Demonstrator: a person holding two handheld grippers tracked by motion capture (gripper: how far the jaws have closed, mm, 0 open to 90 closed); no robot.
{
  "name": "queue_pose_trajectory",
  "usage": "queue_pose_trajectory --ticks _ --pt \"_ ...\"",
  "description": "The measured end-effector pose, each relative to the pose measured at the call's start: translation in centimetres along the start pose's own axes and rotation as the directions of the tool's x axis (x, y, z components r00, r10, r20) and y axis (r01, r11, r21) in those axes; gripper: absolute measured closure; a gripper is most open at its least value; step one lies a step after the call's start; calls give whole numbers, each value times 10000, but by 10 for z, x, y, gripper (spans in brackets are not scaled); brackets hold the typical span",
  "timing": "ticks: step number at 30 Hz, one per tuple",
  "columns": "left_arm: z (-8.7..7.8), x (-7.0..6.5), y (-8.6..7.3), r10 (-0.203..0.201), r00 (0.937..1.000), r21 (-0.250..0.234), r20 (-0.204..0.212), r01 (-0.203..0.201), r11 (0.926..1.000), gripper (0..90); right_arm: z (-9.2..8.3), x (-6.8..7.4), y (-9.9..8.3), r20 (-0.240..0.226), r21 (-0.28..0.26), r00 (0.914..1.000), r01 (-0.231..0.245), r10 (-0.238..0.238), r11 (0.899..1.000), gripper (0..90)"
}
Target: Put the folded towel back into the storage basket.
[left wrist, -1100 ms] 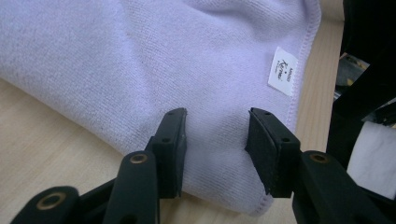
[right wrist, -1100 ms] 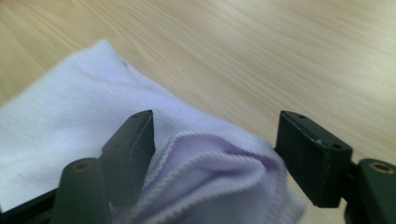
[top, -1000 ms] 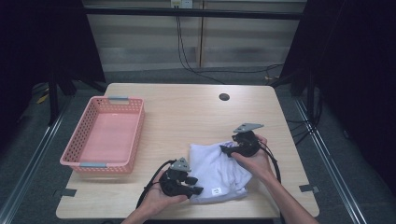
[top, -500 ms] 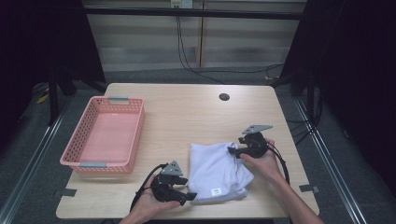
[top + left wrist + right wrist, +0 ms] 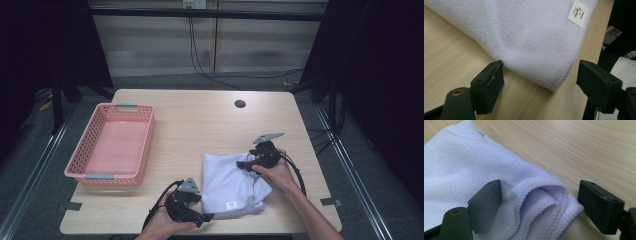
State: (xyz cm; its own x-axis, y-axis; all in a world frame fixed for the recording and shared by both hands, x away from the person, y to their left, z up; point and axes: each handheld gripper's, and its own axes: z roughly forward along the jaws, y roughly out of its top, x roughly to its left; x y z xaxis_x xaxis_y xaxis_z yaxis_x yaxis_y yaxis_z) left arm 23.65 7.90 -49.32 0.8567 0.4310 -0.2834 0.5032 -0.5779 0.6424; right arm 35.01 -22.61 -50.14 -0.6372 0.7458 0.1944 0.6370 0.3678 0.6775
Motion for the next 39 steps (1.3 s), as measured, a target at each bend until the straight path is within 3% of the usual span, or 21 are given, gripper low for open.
queue_pose_trajectory --ticks 3,6,8,12,16,18,29,36,39 --pt "5 -1 5 129 9998 22 139 -130 9999 203 1 -2 -1 5 88 9999 118 -118 9999 186" --pt "8 -4 6 406 9990 -47 -171 -407 9992 231 1 -2 -1 -108 108 9998 173 -171 9998 190" --pt "8 -4 7 668 9972 35 -326 -667 9978 288 1 -1 0 -120 176 9997 230 -228 9996 205" --pt "7 -3 7 633 9962 -44 -603 -637 9980 451 -1 -1 0 -365 247 9991 238 -229 9994 225" --pt "6 -1 7 565 9971 -42 -510 -568 9984 604 -1 0 1 -360 400 9989 325 -311 9987 238" --pt "4 0 8 641 9966 198 -523 -631 9978 647 -1 4 1 -418 492 9978 536 -516 9973 312" --pt "0 6 6 325 9994 58 -125 -324 9995 718 -3 9 -1 -1154 442 9923 503 -449 9978 652" --pt "-2 8 8 401 9992 25 -30 -401 9992 734 -5 13 -1 -967 286 9942 505 -475 9983 696" --pt "-5 13 10 480 9986 52 -207 -479 9988 744 -6 13 -1 -811 175 9960 400 -385 9990 715"
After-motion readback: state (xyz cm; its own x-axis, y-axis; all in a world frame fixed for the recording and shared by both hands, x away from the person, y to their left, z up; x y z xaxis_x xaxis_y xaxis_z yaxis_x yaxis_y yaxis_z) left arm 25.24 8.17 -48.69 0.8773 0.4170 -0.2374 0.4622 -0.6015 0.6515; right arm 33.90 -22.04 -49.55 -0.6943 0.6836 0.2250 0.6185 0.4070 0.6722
